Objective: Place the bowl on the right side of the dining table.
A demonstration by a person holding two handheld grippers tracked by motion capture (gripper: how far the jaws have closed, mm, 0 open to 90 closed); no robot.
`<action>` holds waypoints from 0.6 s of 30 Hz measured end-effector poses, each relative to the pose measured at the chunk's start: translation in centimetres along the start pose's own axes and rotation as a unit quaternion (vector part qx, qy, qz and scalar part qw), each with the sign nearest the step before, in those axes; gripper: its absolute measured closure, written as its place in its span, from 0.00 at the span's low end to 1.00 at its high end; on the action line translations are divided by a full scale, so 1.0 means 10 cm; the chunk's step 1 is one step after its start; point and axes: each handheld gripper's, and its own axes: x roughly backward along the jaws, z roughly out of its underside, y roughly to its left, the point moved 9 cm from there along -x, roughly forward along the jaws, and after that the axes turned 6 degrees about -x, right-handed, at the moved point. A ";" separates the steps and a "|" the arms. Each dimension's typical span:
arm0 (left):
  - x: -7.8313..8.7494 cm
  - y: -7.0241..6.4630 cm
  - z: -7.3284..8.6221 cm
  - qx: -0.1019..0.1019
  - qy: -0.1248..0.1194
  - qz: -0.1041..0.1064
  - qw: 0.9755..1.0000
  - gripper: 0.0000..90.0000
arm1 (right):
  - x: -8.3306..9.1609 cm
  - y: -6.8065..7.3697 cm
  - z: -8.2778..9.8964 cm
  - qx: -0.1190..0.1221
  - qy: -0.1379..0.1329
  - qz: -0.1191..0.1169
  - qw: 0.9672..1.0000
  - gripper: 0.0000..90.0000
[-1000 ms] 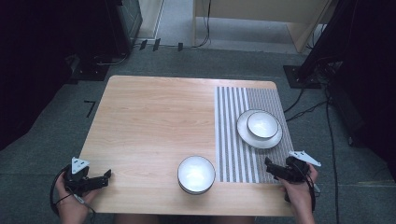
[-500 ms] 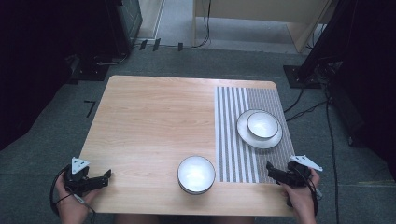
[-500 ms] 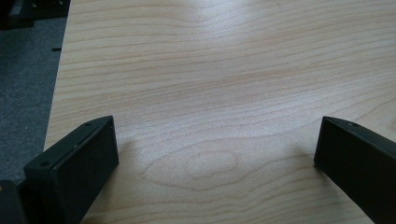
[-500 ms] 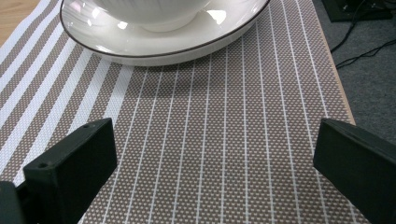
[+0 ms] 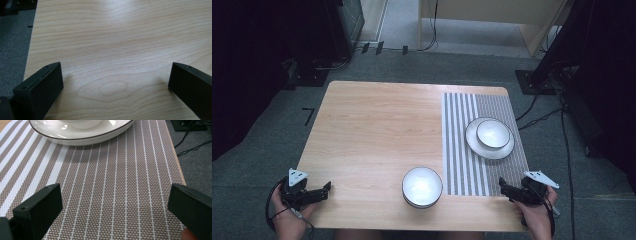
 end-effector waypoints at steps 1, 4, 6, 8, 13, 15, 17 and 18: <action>0.00 0.00 0.00 0.000 0.000 0.000 1.000 0.00 | 0.01 0.00 0.01 0.000 0.000 0.001 1.000 0.00; 0.00 0.00 0.00 0.000 0.000 0.000 1.000 0.00 | 0.02 -0.02 0.02 0.004 0.000 0.003 1.000 0.00; 0.00 0.00 0.00 0.000 0.000 0.000 1.000 0.00 | 0.03 -0.03 0.04 0.004 0.000 0.003 1.000 0.00; 0.00 0.00 0.00 0.000 0.000 0.000 1.000 0.00 | 0.03 -0.04 0.05 0.004 0.001 0.006 1.000 0.00; 0.00 0.00 0.00 0.000 0.000 0.000 1.000 0.00 | 0.04 -0.10 0.10 0.002 0.003 0.017 1.000 0.00; 0.00 0.00 0.00 0.000 0.000 0.000 1.000 0.00 | 0.05 -0.12 0.11 0.003 0.004 0.021 1.000 0.00; 0.00 0.00 0.00 0.000 0.000 0.000 1.000 0.00 | 0.05 -0.14 0.13 0.003 0.003 0.023 1.000 0.00; 0.00 0.00 0.00 0.000 0.000 0.000 1.000 0.00 | 0.05 -0.15 0.14 0.001 0.004 0.024 1.000 0.00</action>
